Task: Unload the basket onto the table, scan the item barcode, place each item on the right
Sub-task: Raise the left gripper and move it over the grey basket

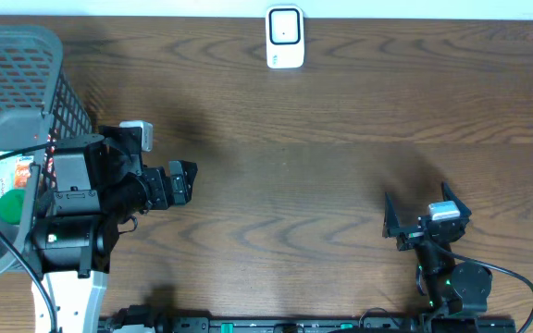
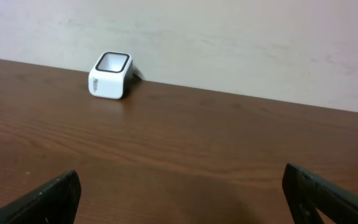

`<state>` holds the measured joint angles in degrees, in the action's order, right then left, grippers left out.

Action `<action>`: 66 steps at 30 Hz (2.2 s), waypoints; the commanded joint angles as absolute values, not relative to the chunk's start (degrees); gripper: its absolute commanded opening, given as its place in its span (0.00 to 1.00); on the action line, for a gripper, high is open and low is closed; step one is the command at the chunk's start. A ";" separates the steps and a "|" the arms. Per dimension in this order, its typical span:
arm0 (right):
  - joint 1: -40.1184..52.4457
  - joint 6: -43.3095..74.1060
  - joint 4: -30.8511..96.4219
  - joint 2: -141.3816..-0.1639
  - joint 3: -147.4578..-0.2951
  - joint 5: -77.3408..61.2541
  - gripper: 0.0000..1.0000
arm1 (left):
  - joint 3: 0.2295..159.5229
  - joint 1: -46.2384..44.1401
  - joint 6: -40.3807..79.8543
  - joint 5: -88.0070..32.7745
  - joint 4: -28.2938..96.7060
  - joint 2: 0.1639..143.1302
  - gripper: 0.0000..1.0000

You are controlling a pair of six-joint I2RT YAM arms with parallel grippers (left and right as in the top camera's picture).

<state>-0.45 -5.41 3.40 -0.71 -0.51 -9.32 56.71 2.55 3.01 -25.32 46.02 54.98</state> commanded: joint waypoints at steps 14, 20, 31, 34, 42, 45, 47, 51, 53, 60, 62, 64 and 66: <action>0.05 -4.75 3.49 -0.60 -0.32 -9.08 0.99 | 65.32 2.44 5.21 -19.53 46.26 55.00 0.98; 0.05 -4.75 3.49 -0.64 -0.32 -9.08 0.99 | 71.22 2.44 5.26 -17.04 46.74 55.72 0.98; 0.05 -4.75 3.49 -0.64 -0.32 -9.08 0.99 | 81.89 2.48 5.23 -16.78 51.57 63.33 0.98; 0.05 -4.75 3.49 -0.64 -0.32 -9.08 0.99 | 84.55 2.50 5.21 -16.78 52.95 65.01 0.98; 0.05 -4.75 3.49 -0.64 -0.32 -9.08 0.99 | 89.97 2.50 5.23 -9.15 55.24 67.24 0.98; 0.05 -4.75 3.49 -0.64 -0.32 -9.08 0.99 | 91.31 2.66 5.26 -7.33 55.22 67.42 0.98; 0.05 -4.75 3.49 -0.64 -0.32 -9.08 0.99 | 92.40 3.16 5.67 -6.04 55.24 67.57 0.98; 0.05 -4.75 3.49 -0.64 -0.32 -9.08 0.99 | 94.87 5.80 9.23 -4.19 55.31 67.99 0.98; 0.05 -4.75 3.49 -0.64 -0.32 -9.08 0.99 | 96.79 7.64 11.51 -4.21 55.53 68.45 0.98; 0.05 -4.75 3.49 -0.64 -0.32 -9.08 0.99 | 102.04 14.31 16.27 -4.19 56.49 70.17 0.98; 0.05 -4.75 3.49 -0.64 -0.32 -9.08 0.99 | 102.19 16.25 16.99 -4.23 56.49 70.32 0.98; 0.05 -4.75 3.49 -0.64 -0.32 -9.08 0.99 | 102.19 17.89 17.04 -4.23 56.58 70.50 0.98; 0.05 -4.75 3.49 -0.64 -0.32 -9.08 0.99 | 102.19 19.42 16.99 -4.23 57.04 70.72 0.98</action>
<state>-0.45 -5.41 3.40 -0.73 -0.51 -9.32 101.30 17.56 15.53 -5.13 56.58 70.08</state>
